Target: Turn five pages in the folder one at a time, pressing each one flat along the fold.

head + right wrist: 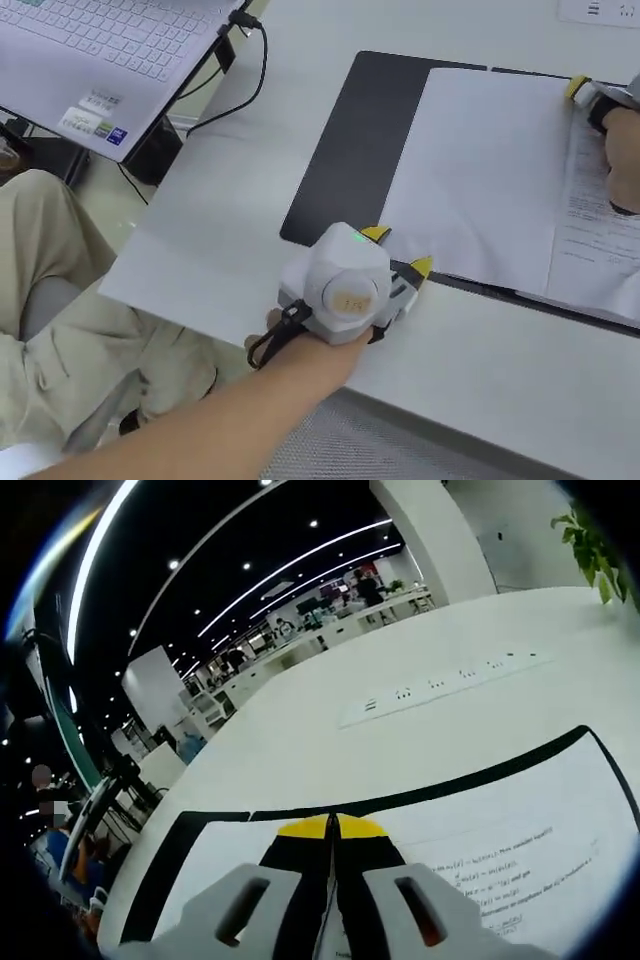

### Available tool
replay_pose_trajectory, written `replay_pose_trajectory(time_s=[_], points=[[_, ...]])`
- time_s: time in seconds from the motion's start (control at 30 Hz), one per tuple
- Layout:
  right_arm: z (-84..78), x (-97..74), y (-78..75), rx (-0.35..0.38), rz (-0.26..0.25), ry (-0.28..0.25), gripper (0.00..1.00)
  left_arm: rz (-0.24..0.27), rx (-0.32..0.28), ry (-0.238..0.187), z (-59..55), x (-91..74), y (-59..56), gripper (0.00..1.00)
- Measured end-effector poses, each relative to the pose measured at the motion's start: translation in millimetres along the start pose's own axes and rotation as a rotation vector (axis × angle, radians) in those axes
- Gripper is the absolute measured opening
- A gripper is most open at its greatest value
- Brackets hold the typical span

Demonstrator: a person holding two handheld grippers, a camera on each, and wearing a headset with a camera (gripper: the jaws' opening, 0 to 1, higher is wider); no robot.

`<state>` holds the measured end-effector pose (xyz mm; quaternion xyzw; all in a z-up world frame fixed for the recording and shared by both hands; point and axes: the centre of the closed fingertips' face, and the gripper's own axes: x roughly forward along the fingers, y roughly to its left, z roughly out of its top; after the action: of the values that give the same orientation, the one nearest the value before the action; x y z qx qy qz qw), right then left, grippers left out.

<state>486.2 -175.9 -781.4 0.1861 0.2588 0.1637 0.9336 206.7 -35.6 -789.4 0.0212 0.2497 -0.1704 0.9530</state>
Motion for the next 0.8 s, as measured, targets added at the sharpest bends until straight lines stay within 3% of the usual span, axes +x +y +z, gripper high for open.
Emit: replay_pose_trajectory(time_s=[0.4, 0.8], points=[[-10.2, -3.4, 0.4, -0.027, 0.035, 0.029, 0.00, 0.000, 0.000, -0.003, 0.1, 1.4, 0.0, 0.32], [-38.3, -44.5, 17.3, -0.038, 0.081, 0.064, 0.00, -0.002, 0.004, -0.013, -0.1, 1.6, -0.1, 0.32]])
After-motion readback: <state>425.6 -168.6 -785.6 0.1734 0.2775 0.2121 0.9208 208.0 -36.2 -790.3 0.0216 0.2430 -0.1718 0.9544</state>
